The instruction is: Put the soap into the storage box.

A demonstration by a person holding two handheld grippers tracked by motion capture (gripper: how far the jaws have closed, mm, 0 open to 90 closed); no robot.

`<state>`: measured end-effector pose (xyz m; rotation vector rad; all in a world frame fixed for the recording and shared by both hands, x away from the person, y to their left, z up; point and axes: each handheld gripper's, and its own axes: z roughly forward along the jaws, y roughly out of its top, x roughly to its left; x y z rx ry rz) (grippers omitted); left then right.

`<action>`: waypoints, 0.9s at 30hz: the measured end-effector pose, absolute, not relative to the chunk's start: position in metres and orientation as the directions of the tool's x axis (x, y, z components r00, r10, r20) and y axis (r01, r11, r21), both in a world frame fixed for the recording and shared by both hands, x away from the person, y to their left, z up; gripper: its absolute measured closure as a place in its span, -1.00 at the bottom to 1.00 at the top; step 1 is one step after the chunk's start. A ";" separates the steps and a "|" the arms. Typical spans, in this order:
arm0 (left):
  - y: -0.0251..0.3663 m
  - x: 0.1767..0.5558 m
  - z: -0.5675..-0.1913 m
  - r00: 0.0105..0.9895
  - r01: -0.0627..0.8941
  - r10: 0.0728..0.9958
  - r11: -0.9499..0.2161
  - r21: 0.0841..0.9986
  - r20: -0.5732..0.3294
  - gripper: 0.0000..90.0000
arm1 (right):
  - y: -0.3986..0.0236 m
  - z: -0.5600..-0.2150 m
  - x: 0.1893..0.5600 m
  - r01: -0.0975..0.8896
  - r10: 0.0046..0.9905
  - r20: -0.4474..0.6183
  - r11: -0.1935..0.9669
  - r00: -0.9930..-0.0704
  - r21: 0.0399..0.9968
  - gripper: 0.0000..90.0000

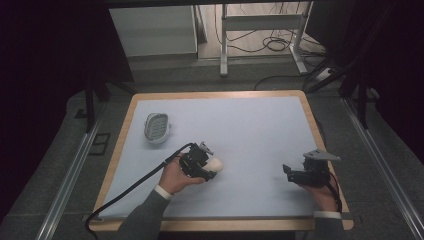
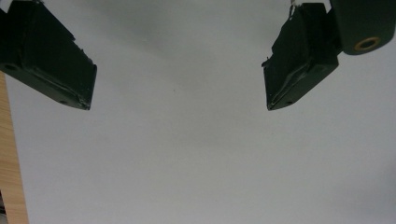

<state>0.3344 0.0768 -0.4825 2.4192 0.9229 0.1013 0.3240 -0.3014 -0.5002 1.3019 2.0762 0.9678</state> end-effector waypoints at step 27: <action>0.110 0.350 -0.456 0.727 0.608 0.678 -0.563 0.560 -0.108 0.10 | -0.299 -0.501 0.324 0.552 0.906 -0.049 0.298 -0.420 0.779 -0.79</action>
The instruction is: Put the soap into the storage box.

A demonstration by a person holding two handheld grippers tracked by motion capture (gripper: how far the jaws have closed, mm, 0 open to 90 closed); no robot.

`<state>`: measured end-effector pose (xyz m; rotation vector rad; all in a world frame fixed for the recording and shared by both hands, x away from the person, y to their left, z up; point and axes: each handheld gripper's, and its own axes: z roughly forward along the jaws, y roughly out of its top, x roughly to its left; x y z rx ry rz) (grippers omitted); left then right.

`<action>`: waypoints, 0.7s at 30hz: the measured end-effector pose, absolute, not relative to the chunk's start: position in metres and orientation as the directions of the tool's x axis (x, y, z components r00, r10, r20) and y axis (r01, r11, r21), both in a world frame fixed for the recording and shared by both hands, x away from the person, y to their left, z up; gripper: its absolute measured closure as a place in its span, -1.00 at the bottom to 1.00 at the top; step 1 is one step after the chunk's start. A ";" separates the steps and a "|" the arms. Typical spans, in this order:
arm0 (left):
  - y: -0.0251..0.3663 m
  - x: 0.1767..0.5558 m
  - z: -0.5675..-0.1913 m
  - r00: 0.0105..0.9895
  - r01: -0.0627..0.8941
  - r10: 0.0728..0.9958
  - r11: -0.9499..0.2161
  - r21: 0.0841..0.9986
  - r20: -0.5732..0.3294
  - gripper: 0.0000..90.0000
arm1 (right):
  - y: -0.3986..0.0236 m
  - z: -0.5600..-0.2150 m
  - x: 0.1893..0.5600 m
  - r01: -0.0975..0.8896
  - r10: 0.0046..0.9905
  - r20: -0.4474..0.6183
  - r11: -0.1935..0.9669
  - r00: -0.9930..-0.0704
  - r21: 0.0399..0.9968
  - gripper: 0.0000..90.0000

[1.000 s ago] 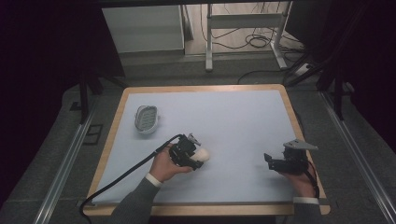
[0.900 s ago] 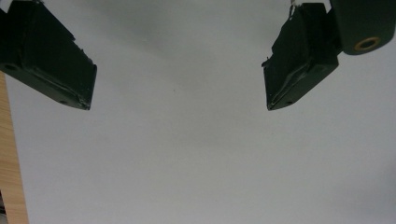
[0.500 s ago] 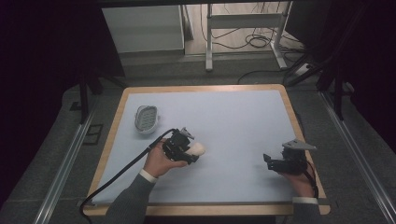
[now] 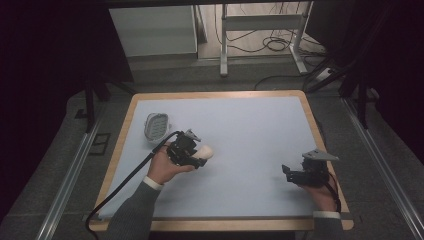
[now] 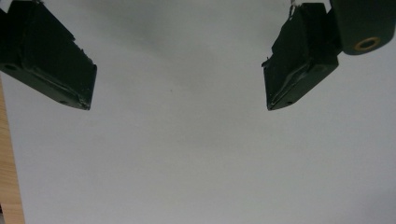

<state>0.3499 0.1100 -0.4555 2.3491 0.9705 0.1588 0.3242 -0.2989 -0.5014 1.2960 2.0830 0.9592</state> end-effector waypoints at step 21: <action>0.126 0.363 -0.446 0.699 0.622 0.710 -0.543 0.564 -0.087 0.10 | -0.299 -0.502 0.325 0.555 0.907 -0.049 0.298 -0.418 0.777 -0.79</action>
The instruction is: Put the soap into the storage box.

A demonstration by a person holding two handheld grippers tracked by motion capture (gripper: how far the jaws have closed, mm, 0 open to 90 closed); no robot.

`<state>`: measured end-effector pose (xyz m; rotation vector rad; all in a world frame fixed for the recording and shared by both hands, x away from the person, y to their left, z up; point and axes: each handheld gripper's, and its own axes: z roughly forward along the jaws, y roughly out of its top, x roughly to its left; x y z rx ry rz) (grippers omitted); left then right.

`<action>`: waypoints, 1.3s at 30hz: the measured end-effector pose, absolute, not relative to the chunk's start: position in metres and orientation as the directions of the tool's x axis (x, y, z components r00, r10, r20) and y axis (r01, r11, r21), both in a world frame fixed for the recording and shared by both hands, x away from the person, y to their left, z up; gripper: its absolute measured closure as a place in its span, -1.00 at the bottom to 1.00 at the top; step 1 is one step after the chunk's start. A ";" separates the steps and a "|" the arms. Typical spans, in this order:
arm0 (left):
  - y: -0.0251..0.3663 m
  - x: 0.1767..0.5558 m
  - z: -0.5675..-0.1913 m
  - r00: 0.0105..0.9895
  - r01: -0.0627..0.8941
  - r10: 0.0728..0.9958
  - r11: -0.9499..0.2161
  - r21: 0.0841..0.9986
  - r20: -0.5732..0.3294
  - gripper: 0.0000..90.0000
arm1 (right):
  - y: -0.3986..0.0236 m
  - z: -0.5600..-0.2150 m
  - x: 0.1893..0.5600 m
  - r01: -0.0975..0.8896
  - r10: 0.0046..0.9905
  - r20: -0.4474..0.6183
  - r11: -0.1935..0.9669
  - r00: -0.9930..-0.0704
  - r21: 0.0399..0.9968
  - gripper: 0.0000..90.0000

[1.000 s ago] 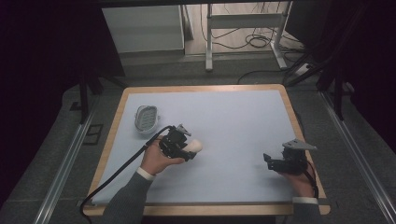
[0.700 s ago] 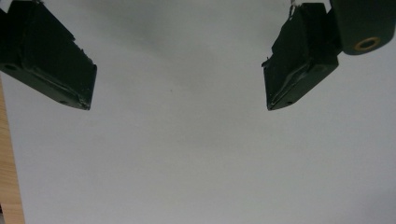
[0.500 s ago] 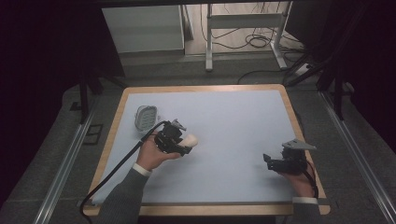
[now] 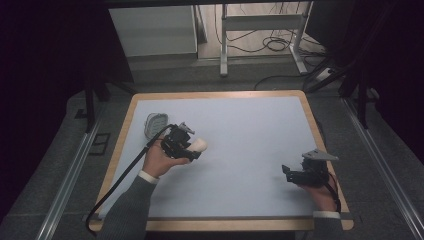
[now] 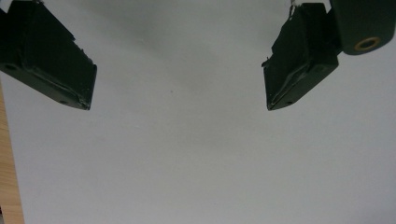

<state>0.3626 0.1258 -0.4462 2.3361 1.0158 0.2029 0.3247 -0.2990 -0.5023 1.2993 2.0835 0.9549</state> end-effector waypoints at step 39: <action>0.159 0.382 -0.433 0.638 0.658 0.767 -0.490 0.572 -0.077 0.10 | -0.299 -0.501 0.324 0.542 0.908 -0.058 0.299 -0.416 0.785 -0.79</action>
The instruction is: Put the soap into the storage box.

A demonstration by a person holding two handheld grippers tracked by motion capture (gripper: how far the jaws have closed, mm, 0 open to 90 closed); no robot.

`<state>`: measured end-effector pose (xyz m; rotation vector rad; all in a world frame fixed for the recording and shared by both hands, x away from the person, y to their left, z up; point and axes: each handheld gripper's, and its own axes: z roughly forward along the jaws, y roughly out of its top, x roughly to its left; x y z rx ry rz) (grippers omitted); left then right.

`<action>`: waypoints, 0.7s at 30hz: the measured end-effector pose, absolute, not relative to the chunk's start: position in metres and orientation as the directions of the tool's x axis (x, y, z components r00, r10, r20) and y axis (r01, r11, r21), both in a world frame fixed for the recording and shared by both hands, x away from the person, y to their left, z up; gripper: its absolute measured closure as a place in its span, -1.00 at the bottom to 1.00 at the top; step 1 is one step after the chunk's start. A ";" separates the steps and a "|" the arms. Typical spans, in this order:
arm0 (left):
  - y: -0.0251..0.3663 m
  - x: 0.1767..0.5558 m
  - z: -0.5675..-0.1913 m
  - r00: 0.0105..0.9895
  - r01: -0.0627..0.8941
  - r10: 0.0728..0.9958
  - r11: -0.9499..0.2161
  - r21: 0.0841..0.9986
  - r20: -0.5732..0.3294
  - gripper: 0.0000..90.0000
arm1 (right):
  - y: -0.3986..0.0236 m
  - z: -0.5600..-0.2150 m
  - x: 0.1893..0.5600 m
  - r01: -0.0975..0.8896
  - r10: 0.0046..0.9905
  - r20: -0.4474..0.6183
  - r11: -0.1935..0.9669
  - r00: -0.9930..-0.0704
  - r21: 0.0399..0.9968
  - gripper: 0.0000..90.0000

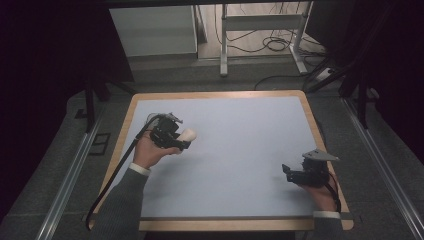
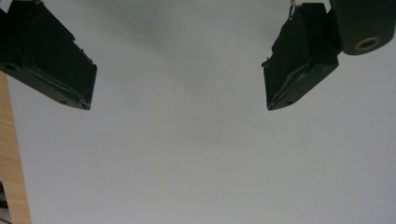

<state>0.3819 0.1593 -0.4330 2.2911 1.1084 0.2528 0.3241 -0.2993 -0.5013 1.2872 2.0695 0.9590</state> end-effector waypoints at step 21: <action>0.179 0.395 -0.426 0.599 0.680 0.797 -0.460 0.571 -0.071 0.10 | -0.302 -0.501 0.324 0.543 0.913 -0.057 0.289 -0.403 0.788 -0.79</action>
